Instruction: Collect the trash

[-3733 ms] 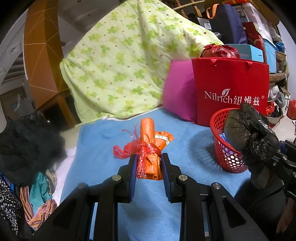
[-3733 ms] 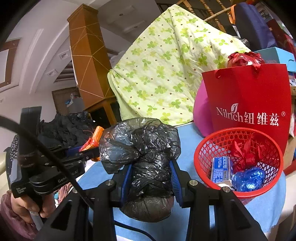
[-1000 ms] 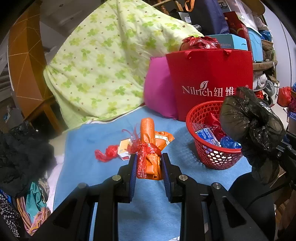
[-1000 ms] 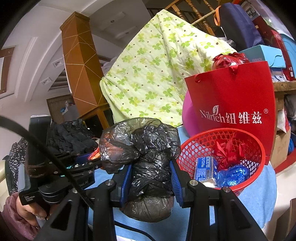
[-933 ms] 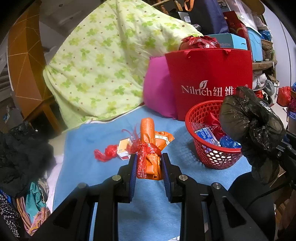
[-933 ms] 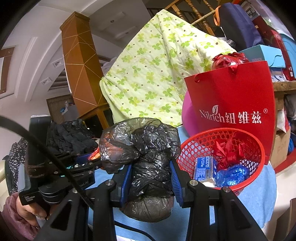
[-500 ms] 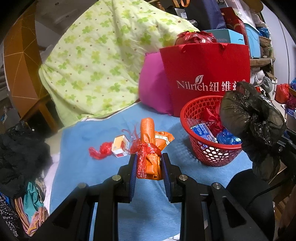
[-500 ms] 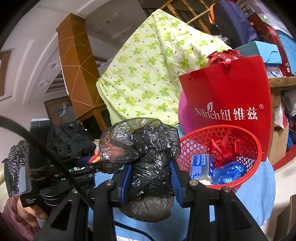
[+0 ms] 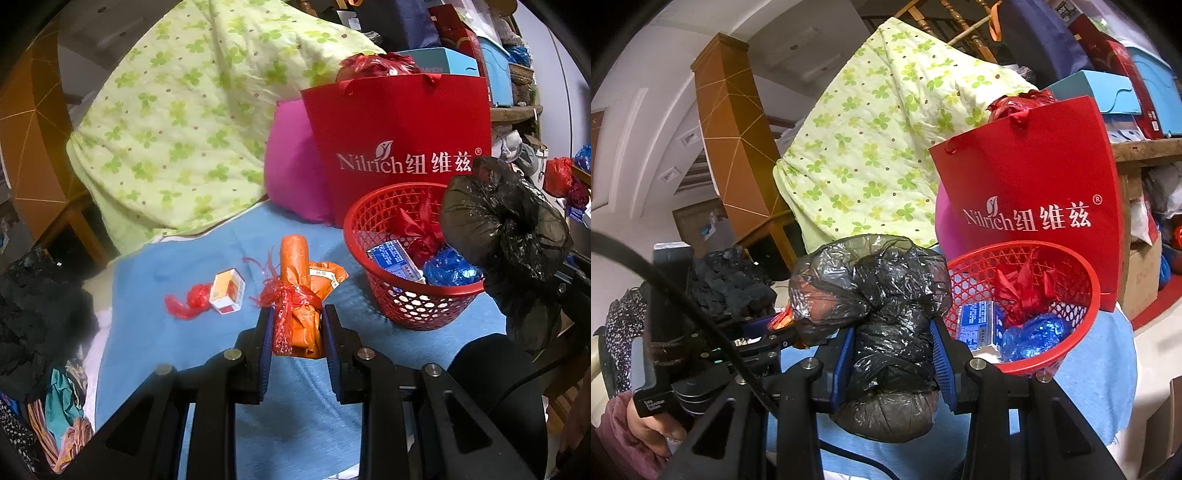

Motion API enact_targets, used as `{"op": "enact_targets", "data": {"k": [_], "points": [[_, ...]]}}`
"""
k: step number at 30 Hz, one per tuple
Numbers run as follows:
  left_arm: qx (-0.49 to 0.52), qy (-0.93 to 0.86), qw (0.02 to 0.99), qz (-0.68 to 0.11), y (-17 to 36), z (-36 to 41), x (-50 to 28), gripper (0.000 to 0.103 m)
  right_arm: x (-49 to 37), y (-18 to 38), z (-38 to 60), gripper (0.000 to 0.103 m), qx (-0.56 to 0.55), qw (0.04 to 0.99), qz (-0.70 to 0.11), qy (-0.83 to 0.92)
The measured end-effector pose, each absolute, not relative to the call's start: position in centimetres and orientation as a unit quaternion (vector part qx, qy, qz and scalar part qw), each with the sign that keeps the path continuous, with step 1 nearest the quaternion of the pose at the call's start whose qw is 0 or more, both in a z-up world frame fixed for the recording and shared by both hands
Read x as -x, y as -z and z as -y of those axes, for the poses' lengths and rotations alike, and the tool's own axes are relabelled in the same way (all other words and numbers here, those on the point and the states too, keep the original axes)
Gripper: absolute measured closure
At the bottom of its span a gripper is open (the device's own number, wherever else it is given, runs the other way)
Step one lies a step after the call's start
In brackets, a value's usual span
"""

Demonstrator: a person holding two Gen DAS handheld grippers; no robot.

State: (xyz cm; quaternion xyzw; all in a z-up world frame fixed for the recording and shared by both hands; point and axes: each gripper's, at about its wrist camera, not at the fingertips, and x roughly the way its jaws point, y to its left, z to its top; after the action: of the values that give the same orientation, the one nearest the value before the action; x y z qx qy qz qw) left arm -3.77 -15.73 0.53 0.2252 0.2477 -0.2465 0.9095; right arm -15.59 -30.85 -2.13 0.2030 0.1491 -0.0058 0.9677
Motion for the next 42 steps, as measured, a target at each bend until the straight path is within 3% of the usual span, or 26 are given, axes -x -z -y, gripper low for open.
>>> {"op": "enact_targets", "data": {"k": [22,42], "points": [[-0.246,0.274,0.898,-0.241,0.1,18.8,4.4,0.076,17.0,3.1,33.5,0.061,-0.231,0.961,-0.148,0.035],[-0.183,0.199,0.889,-0.37,8.8,10.9,-4.8,0.076,12.5,4.2,36.3,0.061,-0.248,0.946,-0.188,0.092]]}}
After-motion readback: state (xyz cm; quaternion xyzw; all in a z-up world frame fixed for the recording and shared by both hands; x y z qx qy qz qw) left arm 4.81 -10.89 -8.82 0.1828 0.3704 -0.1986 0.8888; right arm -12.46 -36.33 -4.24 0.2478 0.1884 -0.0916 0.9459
